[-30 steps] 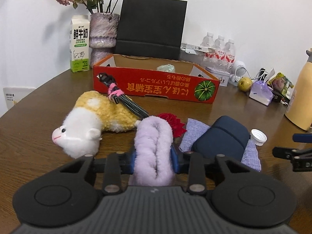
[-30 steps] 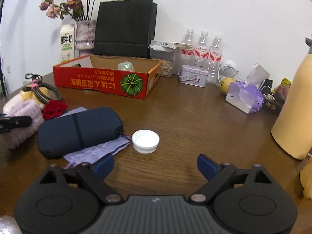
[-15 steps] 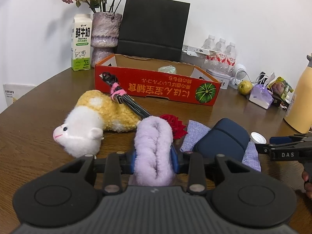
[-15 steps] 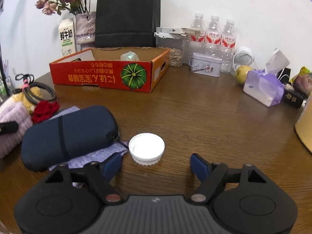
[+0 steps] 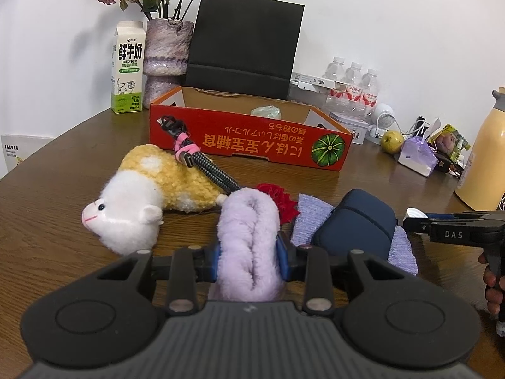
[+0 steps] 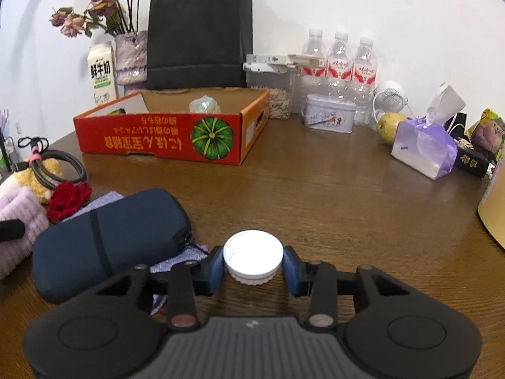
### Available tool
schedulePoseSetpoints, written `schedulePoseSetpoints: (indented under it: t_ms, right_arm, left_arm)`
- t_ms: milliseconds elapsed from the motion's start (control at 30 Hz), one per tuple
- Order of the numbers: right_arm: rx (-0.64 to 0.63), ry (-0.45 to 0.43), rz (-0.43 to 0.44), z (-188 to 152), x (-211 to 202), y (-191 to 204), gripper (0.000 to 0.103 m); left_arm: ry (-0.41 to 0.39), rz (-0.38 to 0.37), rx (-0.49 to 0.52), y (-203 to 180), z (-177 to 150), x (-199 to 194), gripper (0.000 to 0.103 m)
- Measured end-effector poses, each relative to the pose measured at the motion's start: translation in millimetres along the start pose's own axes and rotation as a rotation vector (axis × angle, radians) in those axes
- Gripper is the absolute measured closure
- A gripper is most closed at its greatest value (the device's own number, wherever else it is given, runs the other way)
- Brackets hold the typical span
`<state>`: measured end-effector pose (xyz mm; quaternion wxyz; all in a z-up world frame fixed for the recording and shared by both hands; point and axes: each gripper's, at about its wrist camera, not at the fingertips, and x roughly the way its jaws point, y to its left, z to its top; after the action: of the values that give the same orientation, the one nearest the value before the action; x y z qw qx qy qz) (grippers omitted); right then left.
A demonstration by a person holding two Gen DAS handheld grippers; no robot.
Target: Organize objects
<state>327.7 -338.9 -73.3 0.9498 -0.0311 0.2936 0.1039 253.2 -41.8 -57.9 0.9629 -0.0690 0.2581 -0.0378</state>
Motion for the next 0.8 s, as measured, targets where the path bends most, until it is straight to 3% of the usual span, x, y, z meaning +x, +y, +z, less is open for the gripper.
schedulePoseSetpoints:
  t_ms: [433,800]
  right_arm:
    - [0.076,-0.213,-0.125,-13.7,-48.1,4.0,0.064]
    - [0.043,-0.273,-0.118,-23.8,-69.8,31.3,0.064]
  left_arm:
    - [-0.001,-0.006,-0.001,-0.3,0.4,-1.3,0.069]
    - [-0.007,0.0,-0.004,0.9,0.3,-2.5,0.069]
